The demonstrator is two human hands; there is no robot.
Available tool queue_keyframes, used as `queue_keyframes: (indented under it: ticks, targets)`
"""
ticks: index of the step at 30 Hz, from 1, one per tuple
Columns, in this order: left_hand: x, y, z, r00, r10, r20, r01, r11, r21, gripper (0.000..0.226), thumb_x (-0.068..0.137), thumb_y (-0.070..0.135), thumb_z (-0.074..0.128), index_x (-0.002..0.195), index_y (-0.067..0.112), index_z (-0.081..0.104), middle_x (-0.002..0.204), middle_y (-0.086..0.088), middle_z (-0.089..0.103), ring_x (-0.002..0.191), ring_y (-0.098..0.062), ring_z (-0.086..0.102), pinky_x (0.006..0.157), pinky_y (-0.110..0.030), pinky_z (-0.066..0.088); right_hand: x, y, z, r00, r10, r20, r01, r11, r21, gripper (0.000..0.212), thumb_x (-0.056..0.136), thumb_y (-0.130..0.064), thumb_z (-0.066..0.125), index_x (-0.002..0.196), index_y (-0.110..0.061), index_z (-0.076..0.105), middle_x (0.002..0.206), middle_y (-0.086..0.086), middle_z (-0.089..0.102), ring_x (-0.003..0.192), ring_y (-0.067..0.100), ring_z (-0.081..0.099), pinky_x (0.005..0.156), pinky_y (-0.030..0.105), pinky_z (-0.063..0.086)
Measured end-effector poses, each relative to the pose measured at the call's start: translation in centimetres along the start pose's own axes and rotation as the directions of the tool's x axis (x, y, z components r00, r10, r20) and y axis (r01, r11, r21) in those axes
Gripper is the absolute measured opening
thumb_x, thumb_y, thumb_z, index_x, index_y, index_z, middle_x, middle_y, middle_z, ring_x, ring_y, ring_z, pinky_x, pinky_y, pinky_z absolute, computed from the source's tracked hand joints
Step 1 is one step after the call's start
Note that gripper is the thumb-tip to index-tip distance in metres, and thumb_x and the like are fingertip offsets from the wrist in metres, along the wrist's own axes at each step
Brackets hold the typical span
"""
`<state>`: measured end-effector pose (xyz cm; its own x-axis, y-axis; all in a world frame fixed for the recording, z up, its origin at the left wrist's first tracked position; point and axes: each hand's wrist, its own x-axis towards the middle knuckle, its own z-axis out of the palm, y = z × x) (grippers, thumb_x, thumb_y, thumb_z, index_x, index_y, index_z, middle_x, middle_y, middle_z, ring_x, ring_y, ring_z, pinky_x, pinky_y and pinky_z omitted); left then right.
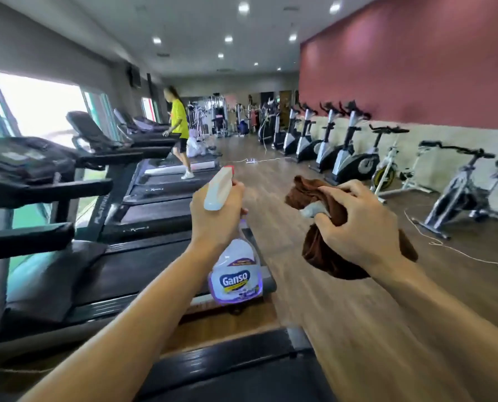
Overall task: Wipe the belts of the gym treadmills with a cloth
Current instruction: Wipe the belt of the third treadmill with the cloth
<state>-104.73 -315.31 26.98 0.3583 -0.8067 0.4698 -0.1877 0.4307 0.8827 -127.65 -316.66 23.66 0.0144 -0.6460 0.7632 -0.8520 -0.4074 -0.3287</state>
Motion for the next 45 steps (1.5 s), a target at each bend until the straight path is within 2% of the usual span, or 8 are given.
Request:
queue_keyframes:
  ticks: [8, 12, 21, 25, 31, 35, 40, 45]
  targets:
    - [-1.2, 2.4, 8.2, 0.994, -0.01, 0.104, 0.023, 0.991, -0.131, 0.019, 0.09, 0.021, 0.069, 0.072, 0.015, 0.067, 0.065, -0.005, 0.061, 0.057, -0.014, 0.059, 0.054, -0.027, 0.051, -1.5, 5.1, -10.0, 0.983, 0.129, -0.128, -0.15, 0.974, -0.169, 0.058, 0.081, -0.053, 0.055, 0.133, -0.031, 0.069, 0.121, -0.011, 0.061, 0.109, 0.014, 0.059, 0.08, 0.029, 0.047]
    - [-5.3, 3.3, 17.1, 0.967, -0.005, 0.256, 0.05, 0.984, -0.173, 0.019, 0.093, 0.016, 0.068, 0.085, -0.001, 0.066, 0.067, -0.009, 0.057, 0.059, -0.017, 0.057, 0.053, -0.022, 0.05, -3.3, 11.9, -16.9, 0.96, 0.21, -0.188, -0.254, 0.932, -0.26, 0.062, 0.081, -0.054, 0.053, 0.134, -0.027, 0.069, 0.118, -0.007, 0.062, 0.108, 0.019, 0.06, 0.085, 0.039, 0.054]
    - [-17.9, 4.0, 40.6, 0.86, -0.02, 0.509, 0.135, 0.973, -0.19, 0.013, 0.096, 0.019, 0.068, 0.089, 0.009, 0.068, 0.065, -0.008, 0.06, 0.042, -0.003, 0.055, 0.045, -0.014, 0.042, -11.1, 32.8, -32.6, 0.898, 0.368, -0.241, -0.438, 0.793, -0.424, 0.058, 0.082, -0.055, 0.055, 0.132, -0.03, 0.07, 0.118, -0.009, 0.062, 0.112, 0.016, 0.059, 0.082, 0.038, 0.053]
    - [-23.1, 0.8, 49.5, 0.827, -0.15, 0.541, 0.295, 0.936, -0.191, 0.019, 0.094, 0.018, 0.069, 0.077, 0.025, 0.068, 0.066, 0.0, 0.064, 0.046, -0.007, 0.053, 0.053, -0.024, 0.049, -15.7, 42.1, -35.0, 0.881, 0.441, -0.174, -0.471, 0.773, -0.424, 0.058, 0.081, -0.058, 0.054, 0.129, -0.031, 0.071, 0.117, -0.009, 0.062, 0.112, 0.017, 0.06, 0.082, 0.042, 0.057]
    - [-28.6, -6.2, 58.0, 0.775, -0.374, 0.51, 0.466, 0.883, -0.06, 0.015, 0.094, 0.02, 0.071, 0.082, 0.03, 0.07, 0.068, 0.002, 0.065, 0.049, -0.007, 0.057, 0.07, -0.034, 0.051, -19.7, 52.8, -31.6, 0.821, 0.571, 0.017, -0.515, 0.752, -0.411, 0.061, 0.077, -0.06, 0.048, 0.126, -0.033, 0.071, 0.118, -0.011, 0.06, 0.114, 0.016, 0.058, 0.083, 0.042, 0.056]
    - [-28.5, -11.3, 59.9, 0.789, -0.463, 0.405, 0.508, 0.861, -0.005, 0.005, 0.096, 0.024, 0.071, 0.096, 0.021, 0.067, 0.077, -0.002, 0.058, 0.054, -0.009, 0.055, 0.06, -0.028, 0.05, -19.3, 57.5, -25.6, 0.779, 0.608, 0.153, -0.519, 0.762, -0.386, 0.06, 0.078, -0.059, 0.049, 0.128, -0.033, 0.07, 0.117, -0.014, 0.058, 0.114, 0.015, 0.057, 0.083, 0.038, 0.053]
    - [-24.4, -19.6, 61.0, 0.825, -0.491, 0.279, 0.462, 0.871, 0.166, 0.027, 0.096, 0.027, 0.071, 0.075, 0.019, 0.055, 0.071, -0.004, 0.051, 0.065, -0.017, 0.048, 0.065, -0.042, 0.045, -15.5, 63.1, -17.6, 0.769, 0.565, 0.301, -0.461, 0.815, -0.351, 0.053, 0.078, -0.054, 0.056, 0.125, -0.034, 0.071, 0.116, -0.015, 0.058, 0.113, 0.015, 0.059, 0.081, 0.037, 0.051]
    - [-14.6, -27.1, 64.1, 0.839, -0.518, 0.167, 0.495, 0.854, 0.163, 0.035, 0.092, 0.037, 0.072, 0.094, 0.004, 0.063, 0.076, 0.002, 0.054, 0.066, -0.016, 0.052, 0.071, -0.055, 0.054, -6.1, 69.6, -7.7, 0.783, 0.51, 0.358, -0.405, 0.853, -0.329, 0.056, 0.078, -0.053, 0.054, 0.126, -0.031, 0.071, 0.12, -0.011, 0.059, 0.114, 0.018, 0.059, 0.081, 0.037, 0.047]
